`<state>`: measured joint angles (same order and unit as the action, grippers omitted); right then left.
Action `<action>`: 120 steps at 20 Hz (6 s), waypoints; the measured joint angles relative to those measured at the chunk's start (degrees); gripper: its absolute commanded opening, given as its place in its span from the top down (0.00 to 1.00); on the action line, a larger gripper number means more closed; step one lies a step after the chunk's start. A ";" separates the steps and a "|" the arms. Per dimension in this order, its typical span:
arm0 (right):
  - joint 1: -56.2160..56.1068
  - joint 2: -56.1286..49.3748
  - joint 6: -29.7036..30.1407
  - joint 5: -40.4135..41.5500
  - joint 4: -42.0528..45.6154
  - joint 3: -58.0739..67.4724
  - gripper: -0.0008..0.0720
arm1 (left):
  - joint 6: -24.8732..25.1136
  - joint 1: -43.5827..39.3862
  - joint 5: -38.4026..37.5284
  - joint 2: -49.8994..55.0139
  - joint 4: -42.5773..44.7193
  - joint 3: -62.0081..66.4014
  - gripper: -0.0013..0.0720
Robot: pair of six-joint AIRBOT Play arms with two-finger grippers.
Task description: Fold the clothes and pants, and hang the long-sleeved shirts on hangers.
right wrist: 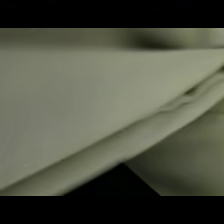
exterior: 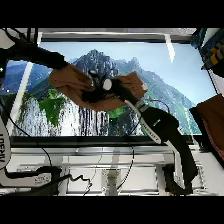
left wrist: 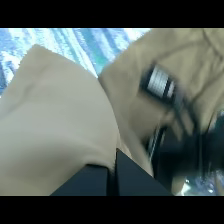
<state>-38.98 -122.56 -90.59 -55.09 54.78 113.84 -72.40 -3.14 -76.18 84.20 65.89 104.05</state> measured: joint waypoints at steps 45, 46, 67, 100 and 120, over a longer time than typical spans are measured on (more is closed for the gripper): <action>35.36 11.56 26.47 -19.74 8.31 -8.02 0.03 | 0.76 -12.87 21.55 14.95 -7.26 0.00 0.11; 34.07 11.23 26.88 -18.25 9.35 -8.09 0.03 | 0.48 -12.52 21.07 14.88 -7.23 0.00 0.11; 40.06 2.36 14.67 -24.33 3.96 -7.21 0.45 | -0.72 -11.80 18.03 14.75 -7.43 0.00 0.11; 43.39 3.78 11.54 -26.16 -31.15 3.98 0.95 | 0.61 -5.57 16.98 9.40 -7.19 0.00 0.96; 102.42 34.67 -6.78 -39.76 4.59 0.37 0.95 | 12.02 4.96 2.23 -18.43 9.60 0.00 0.96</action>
<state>63.44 -87.90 -97.36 -94.85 59.37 114.21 -60.38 1.83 -73.95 65.78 75.48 104.05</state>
